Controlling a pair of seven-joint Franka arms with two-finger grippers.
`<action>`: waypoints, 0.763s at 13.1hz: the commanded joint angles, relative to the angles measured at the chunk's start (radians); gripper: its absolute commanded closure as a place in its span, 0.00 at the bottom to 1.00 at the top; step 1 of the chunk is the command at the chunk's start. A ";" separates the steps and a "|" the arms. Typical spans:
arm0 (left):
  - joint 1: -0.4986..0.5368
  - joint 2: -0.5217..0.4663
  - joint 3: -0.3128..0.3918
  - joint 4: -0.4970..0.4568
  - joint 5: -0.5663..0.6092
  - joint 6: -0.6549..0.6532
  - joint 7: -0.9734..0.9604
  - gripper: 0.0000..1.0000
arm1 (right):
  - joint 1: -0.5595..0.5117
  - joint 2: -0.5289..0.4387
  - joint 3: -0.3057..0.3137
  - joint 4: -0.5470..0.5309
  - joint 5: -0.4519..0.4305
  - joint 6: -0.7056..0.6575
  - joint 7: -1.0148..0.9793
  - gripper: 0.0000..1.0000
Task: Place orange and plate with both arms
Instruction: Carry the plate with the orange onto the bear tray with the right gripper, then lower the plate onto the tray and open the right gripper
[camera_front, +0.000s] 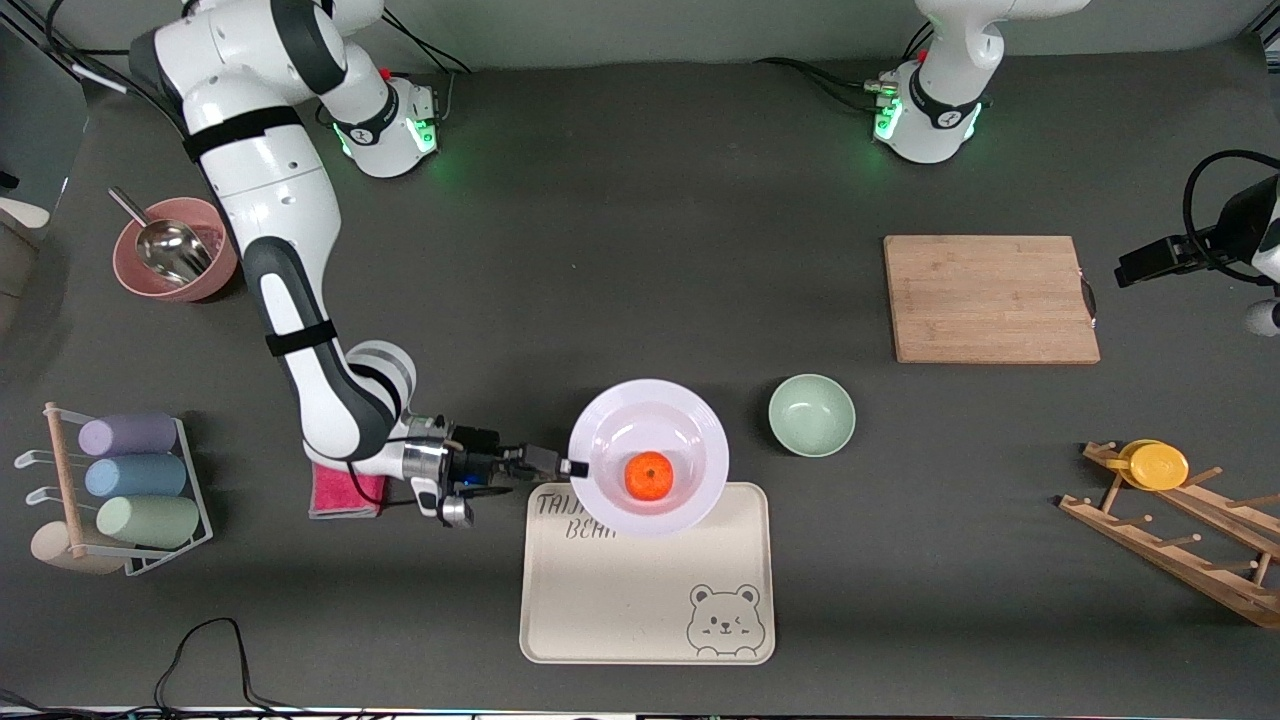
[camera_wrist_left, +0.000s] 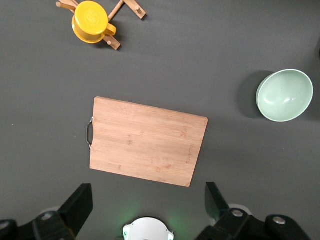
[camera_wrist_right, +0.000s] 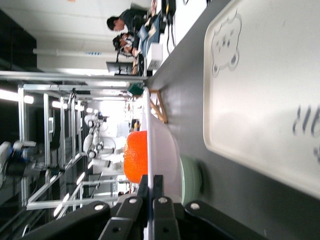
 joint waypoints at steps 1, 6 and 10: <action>0.006 0.015 0.004 0.048 -0.011 -0.052 0.019 0.00 | 0.001 0.130 0.001 0.235 -0.030 0.035 0.119 1.00; 0.006 0.021 0.007 0.066 -0.010 -0.056 0.044 0.00 | -0.003 0.265 0.001 0.421 -0.023 0.102 0.147 1.00; 0.003 0.021 0.005 0.085 -0.010 -0.088 0.042 0.00 | -0.005 0.302 0.001 0.425 -0.023 0.112 0.101 1.00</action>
